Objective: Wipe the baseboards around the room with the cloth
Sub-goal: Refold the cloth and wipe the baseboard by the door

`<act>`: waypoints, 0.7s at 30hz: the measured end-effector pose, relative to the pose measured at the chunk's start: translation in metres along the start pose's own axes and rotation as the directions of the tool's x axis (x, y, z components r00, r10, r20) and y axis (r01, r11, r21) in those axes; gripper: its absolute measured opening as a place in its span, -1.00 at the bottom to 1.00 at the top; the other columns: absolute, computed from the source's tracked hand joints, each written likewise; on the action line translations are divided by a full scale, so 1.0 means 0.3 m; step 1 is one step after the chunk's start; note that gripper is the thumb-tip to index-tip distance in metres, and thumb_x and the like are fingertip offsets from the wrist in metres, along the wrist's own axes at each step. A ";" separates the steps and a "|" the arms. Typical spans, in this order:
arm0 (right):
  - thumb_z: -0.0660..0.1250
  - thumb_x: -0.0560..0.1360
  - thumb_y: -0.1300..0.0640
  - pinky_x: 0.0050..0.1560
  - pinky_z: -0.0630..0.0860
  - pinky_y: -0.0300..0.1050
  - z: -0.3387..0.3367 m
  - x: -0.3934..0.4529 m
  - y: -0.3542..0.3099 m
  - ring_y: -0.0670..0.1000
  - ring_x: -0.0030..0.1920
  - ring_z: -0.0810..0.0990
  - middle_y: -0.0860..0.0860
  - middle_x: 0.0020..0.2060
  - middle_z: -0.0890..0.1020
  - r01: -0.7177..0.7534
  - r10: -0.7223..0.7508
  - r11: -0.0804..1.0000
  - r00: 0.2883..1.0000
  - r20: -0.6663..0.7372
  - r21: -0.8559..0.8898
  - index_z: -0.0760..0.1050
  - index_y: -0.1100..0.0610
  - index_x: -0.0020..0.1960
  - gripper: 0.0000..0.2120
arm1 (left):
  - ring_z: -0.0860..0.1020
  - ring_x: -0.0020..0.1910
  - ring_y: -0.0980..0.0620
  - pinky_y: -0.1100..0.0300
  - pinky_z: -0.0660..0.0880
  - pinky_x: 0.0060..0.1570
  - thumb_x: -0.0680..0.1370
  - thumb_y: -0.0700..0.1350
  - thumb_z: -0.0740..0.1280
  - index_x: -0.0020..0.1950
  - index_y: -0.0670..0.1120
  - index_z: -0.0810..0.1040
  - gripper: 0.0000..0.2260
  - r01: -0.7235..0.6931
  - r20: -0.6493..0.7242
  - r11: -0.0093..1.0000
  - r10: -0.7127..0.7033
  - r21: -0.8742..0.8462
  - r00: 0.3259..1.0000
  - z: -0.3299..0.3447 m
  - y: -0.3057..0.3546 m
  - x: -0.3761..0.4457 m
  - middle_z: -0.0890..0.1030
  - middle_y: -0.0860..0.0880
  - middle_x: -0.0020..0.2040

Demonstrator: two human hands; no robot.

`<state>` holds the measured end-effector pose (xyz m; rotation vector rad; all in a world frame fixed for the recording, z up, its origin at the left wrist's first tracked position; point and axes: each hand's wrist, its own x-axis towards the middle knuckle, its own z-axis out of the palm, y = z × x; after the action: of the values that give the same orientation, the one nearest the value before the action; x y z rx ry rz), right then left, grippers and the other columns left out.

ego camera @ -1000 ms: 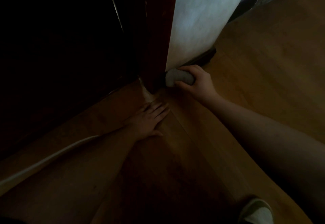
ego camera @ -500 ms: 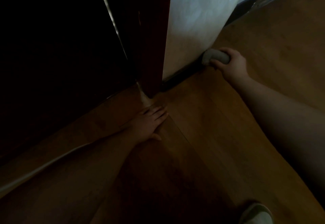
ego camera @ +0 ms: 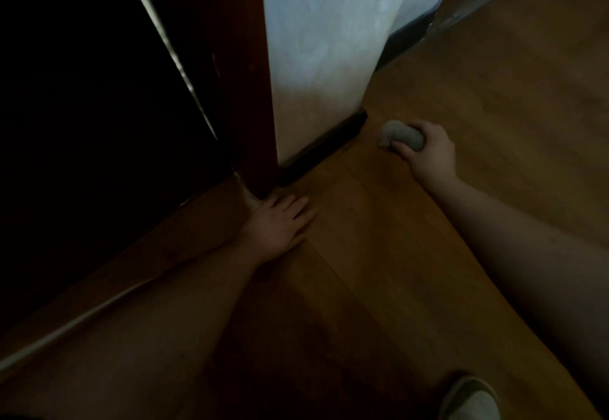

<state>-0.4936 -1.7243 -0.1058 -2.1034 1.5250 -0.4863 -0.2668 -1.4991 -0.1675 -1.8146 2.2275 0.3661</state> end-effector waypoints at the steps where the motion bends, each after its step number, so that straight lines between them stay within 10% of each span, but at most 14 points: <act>1: 0.47 0.46 -0.05 0.04 0.39 -0.14 -0.014 -0.016 -0.002 0.04 0.11 0.51 0.08 0.13 0.54 0.010 -0.010 1.000 1.000 -0.015 0.005 0.51 0.08 0.29 -0.55 | 0.06 0.58 -0.08 -0.04 0.01 0.49 0.68 0.20 -0.06 0.63 0.06 -0.06 -0.45 0.016 -0.010 1.000 -0.016 -0.003 1.000 -0.014 0.008 0.021 0.04 -0.04 0.63; 15: 0.50 0.44 -0.07 0.12 0.36 -0.13 -0.574 0.017 0.141 0.09 0.17 0.49 0.08 0.19 0.51 0.036 -0.029 0.985 0.999 0.039 -0.170 0.49 0.04 0.33 -0.49 | -0.04 0.60 -0.09 -0.04 -0.13 0.52 0.67 0.21 0.01 0.63 -0.02 -0.10 -0.39 -0.090 0.120 0.984 0.072 0.152 0.990 -0.440 0.190 0.342 0.00 -0.08 0.63; 21: 0.46 0.46 -0.08 0.15 0.49 -0.09 -0.706 0.037 0.023 0.02 0.15 0.53 0.03 0.19 0.56 0.008 -0.001 0.996 0.996 -0.088 0.083 0.47 -0.02 0.34 -0.51 | -0.07 0.60 -0.07 -0.08 -0.10 0.54 0.66 0.19 0.11 0.63 -0.02 -0.02 -0.38 -0.112 0.198 0.993 0.102 0.039 0.975 -0.748 0.261 0.373 0.01 -0.04 0.63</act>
<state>-0.6122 -1.7748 0.0626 -2.0463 1.5213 -0.6415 -0.3723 -1.6638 0.0079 -1.5648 2.1820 0.4826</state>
